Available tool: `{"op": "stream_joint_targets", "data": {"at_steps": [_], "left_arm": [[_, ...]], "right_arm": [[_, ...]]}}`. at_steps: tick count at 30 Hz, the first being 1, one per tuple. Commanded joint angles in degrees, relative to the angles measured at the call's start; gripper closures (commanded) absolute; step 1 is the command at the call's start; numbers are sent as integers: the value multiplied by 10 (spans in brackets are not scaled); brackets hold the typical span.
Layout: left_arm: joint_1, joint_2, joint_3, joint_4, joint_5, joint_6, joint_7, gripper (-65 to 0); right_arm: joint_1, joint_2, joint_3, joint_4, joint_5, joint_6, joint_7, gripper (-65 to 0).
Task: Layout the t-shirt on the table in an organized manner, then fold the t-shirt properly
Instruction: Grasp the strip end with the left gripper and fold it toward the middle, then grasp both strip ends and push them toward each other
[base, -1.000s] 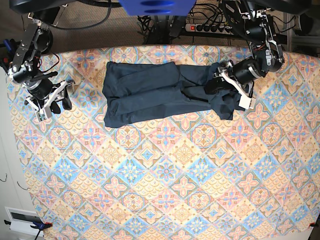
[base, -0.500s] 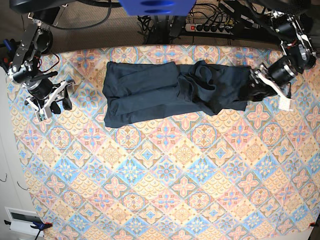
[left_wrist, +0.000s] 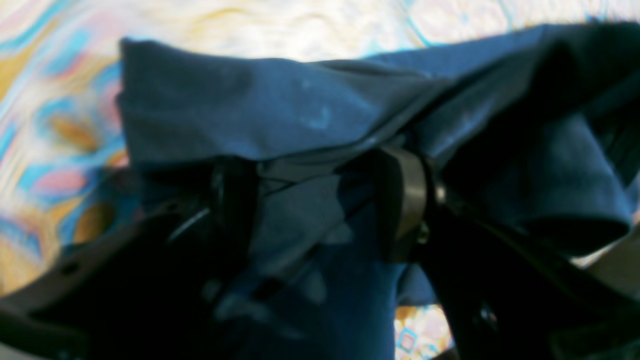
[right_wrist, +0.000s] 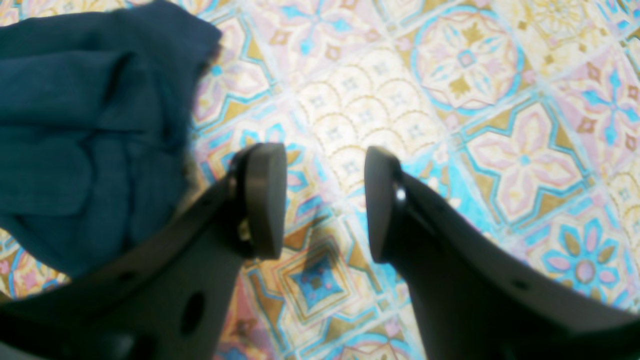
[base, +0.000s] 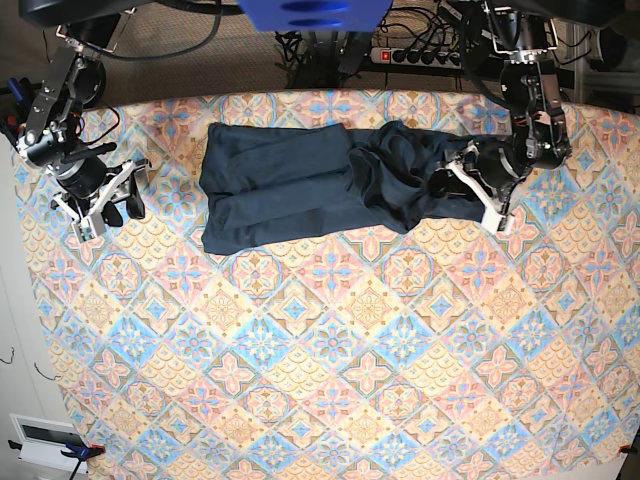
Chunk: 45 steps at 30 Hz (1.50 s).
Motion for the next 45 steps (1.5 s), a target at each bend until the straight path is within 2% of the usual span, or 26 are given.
{"op": "stream_joint_targets", "data": {"at_steps": [1, 5, 11, 14, 17, 21, 27, 32, 37, 41, 45], "left_arm": [[3, -4, -4, 18, -11, -4, 2, -359], [31, -8, -37, 74, -43, -6, 6, -359], [68, -21, -73, 133, -107, -6, 6, -359], [69, -21, -73, 132, -109, -6, 6, -359], [68, -19, -73, 131, -111, -6, 6, -359], [64, -16, -65, 133, -114, -8, 6, -359], [33, -5, 22, 133, -131, -8, 7, -359], [-3, 21, 103, 95, -48, -6, 7, -359], [-47, 22, 173, 45, -43, -8, 7, -359], [-63, 44, 183, 45, -60, -8, 7, -359], [-66, 45, 178, 45, -99, -9, 6, -359]], "right_arm": [[2, 10, 3, 11, 10, 1, 12, -250], [-19, 10, -3, 12, 10, 1, 12, -250], [-22, 10, -76, 8, 11, 1, 8, -255], [-18, 4, -95, 1, 14, 1, -29, -255], [2, -14, -94, -29, 45, 1, -57, -256], [35, -27, -96, -102, 71, 1, -65, -256], [42, -31, -96, -152, 95, 1, -63, -256], [42, -40, -95, -152, 95, 1, -63, -256], [42, -46, -96, -151, 95, 1, -64, -256], [40, -47, -96, -151, 95, 1, -65, -256], [39, -47, -96, -150, 95, 1, -65, -256]]}}
